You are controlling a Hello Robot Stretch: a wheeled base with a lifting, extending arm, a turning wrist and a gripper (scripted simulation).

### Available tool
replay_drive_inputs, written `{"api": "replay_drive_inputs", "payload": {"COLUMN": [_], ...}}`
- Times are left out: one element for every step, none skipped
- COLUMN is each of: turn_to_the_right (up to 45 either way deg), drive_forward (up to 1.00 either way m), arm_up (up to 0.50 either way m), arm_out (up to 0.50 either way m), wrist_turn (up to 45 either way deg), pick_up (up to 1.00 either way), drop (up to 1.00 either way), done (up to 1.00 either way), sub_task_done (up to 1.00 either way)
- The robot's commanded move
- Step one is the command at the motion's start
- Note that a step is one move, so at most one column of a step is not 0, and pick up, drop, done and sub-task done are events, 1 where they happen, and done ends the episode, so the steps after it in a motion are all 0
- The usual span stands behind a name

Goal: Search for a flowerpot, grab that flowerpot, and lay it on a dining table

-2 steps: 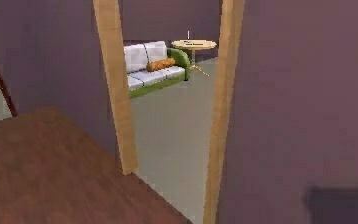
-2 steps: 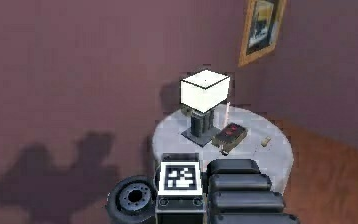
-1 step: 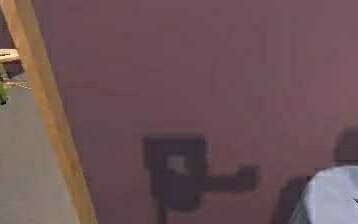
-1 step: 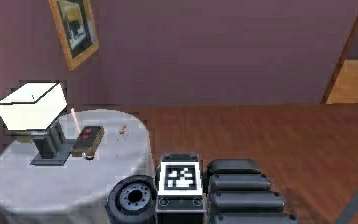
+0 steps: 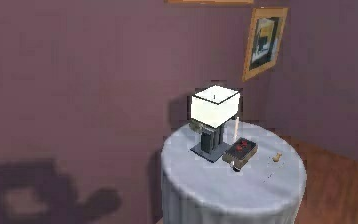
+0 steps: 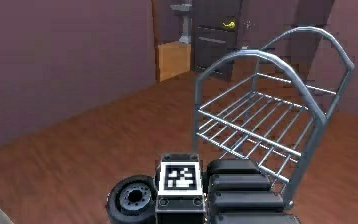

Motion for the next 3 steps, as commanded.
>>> {"api": "replay_drive_inputs", "payload": {"turn_to_the_right": [6.0, -45.0, -45.0], "drive_forward": [0.0, 0.0, 0.0], "arm_up": [0.0, 0.0, 0.0], "arm_out": [0.0, 0.0, 0.0], "wrist_turn": [0.0, 0.0, 0.0], "pick_up": [0.0, 0.0, 0.0], "drop": [0.0, 0.0, 0.0], "done": [0.0, 0.0, 0.0], "sub_task_done": [0.0, 0.0, 0.0]}}
